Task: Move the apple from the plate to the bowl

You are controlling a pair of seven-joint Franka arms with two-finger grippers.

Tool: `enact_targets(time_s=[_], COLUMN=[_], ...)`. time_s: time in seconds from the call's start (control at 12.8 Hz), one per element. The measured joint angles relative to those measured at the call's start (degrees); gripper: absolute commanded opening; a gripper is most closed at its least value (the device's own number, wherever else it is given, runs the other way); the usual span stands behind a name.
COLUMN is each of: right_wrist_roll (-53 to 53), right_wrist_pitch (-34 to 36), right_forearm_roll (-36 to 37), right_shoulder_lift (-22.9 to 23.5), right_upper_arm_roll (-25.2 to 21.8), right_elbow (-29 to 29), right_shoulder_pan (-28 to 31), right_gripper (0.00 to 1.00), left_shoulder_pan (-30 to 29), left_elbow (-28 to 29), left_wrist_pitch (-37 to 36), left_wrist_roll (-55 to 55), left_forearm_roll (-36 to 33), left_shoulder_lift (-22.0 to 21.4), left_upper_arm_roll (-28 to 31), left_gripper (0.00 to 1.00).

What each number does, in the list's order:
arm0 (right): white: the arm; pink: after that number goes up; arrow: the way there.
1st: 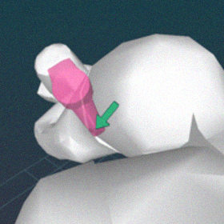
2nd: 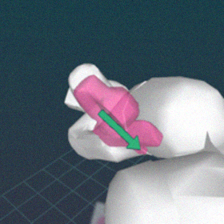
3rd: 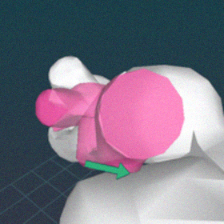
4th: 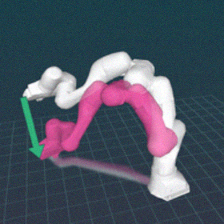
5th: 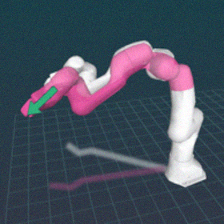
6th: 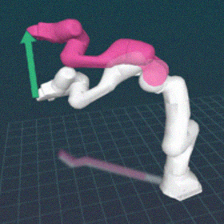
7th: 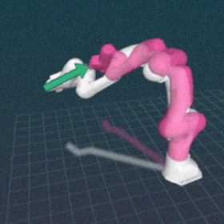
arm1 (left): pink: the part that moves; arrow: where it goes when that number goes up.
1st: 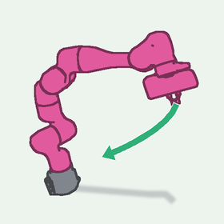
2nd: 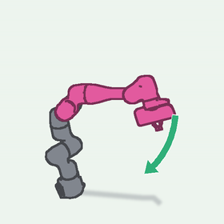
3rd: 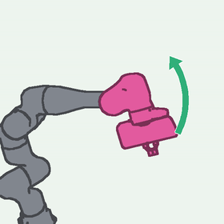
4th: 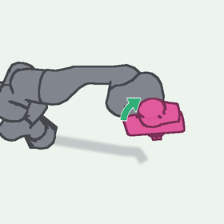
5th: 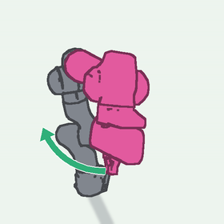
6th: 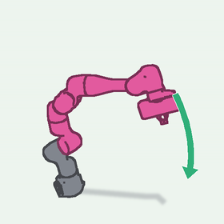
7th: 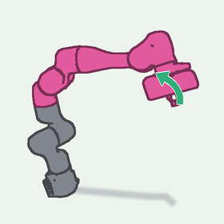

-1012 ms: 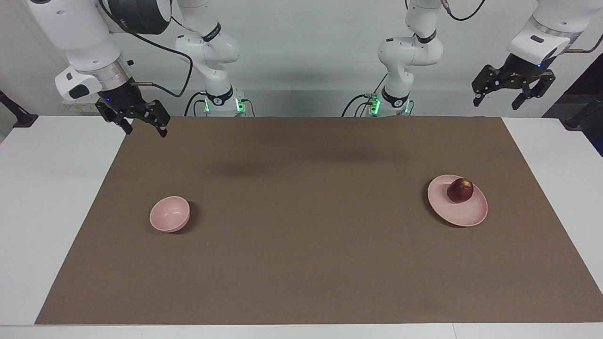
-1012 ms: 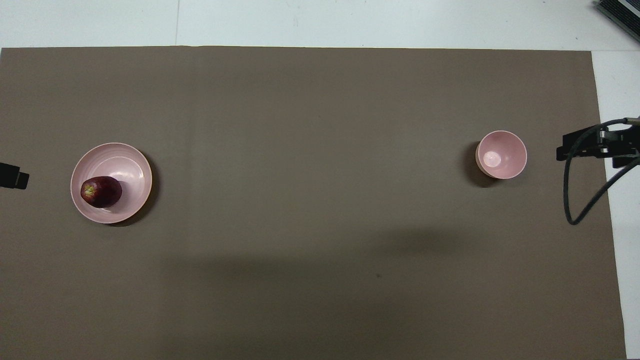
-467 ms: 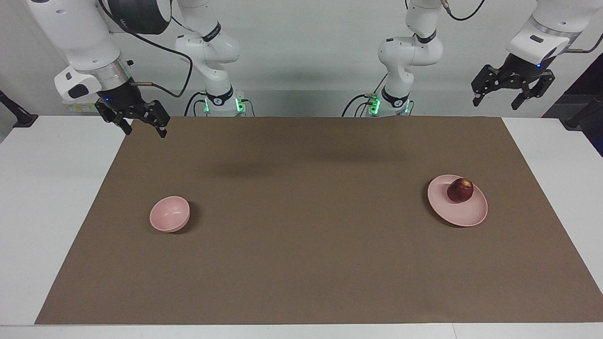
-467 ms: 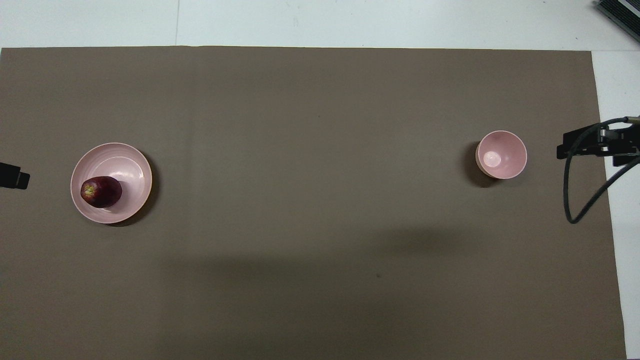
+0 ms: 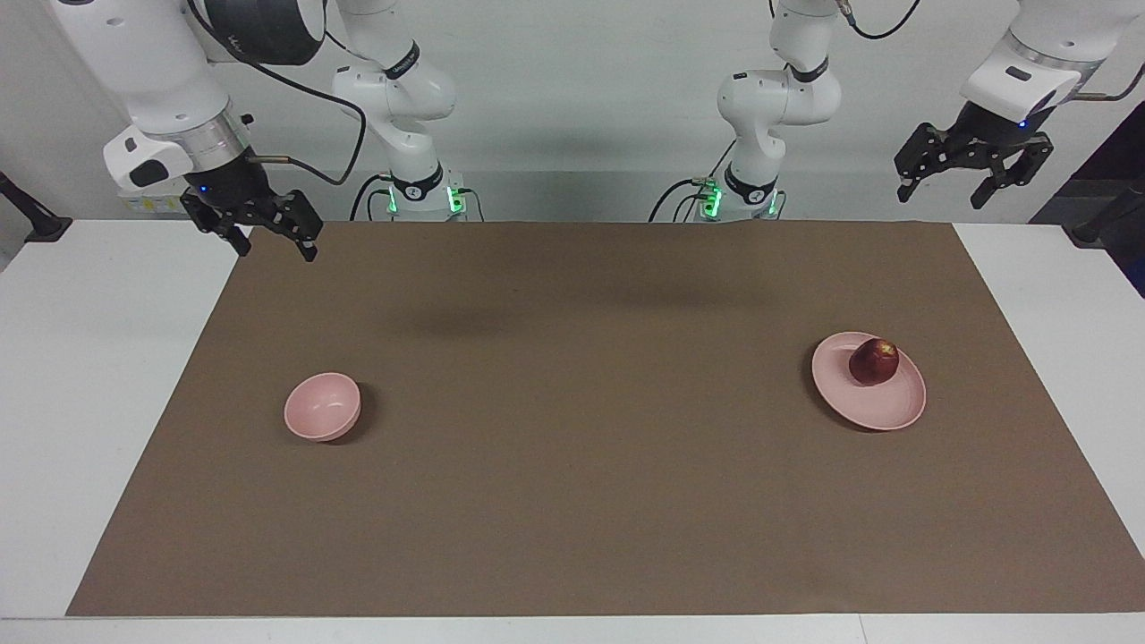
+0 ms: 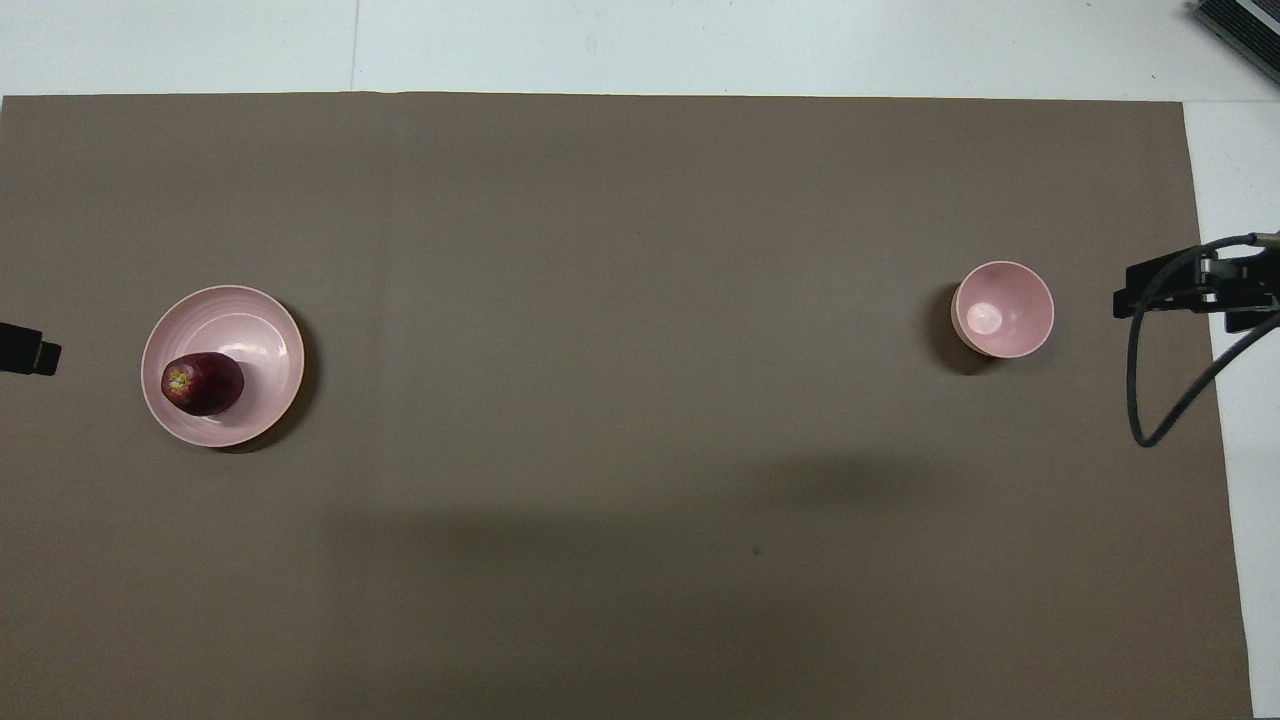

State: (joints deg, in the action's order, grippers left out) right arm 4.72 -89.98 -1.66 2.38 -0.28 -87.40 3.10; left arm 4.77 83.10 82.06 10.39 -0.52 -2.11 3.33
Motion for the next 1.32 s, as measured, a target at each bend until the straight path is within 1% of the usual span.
enact_targets(time_s=[0.39,0.55,0.86,1.01,1.17,1.32], right_wrist_roll=[0.00,0.00,0.00,0.00,0.00,0.00], right_wrist_pitch=[0.05,0.44,0.56,0.56,0.71,1.30], right_forearm_roll=[0.01,0.04,0.09,0.09,0.04,0.03], right_shoulder_lift=[0.00,0.00,-0.02,-0.04,-0.05,-0.10], right_upper_arm_roll=[0.00,-0.01,-0.01,-0.01,-0.01,-0.02], right_elbow=[-0.05,-0.04,-0.03,-0.02,-0.02,-0.02], right_shoulder_pan=[0.01,0.01,0.04,0.04,0.06,0.21], right_gripper=[1.00,1.00,1.00,1.00,1.00,1.00], left_shoulder_pan=[0.00,0.01,-0.02,-0.05,-0.07,-0.31], left_elbow=[9.55,14.44,23.62,28.31,32.98,36.21], left_wrist_pitch=[10.49,16.42,25.41,31.05,37.34,42.37], left_wrist_roll=[1.52,1.78,5.43,7.46,7.83,7.83], left_forearm_roll=[0.04,0.05,0.06,0.07,0.07,0.07], left_shoulder_lift=[-1.06,-1.05,-1.06,-1.02,-0.59,1.02], left_upper_arm_roll=[0.00,0.17,2.66,4.31,4.76,4.76], left_gripper=[1.00,1.00,1.00,1.00,1.00,1.00])
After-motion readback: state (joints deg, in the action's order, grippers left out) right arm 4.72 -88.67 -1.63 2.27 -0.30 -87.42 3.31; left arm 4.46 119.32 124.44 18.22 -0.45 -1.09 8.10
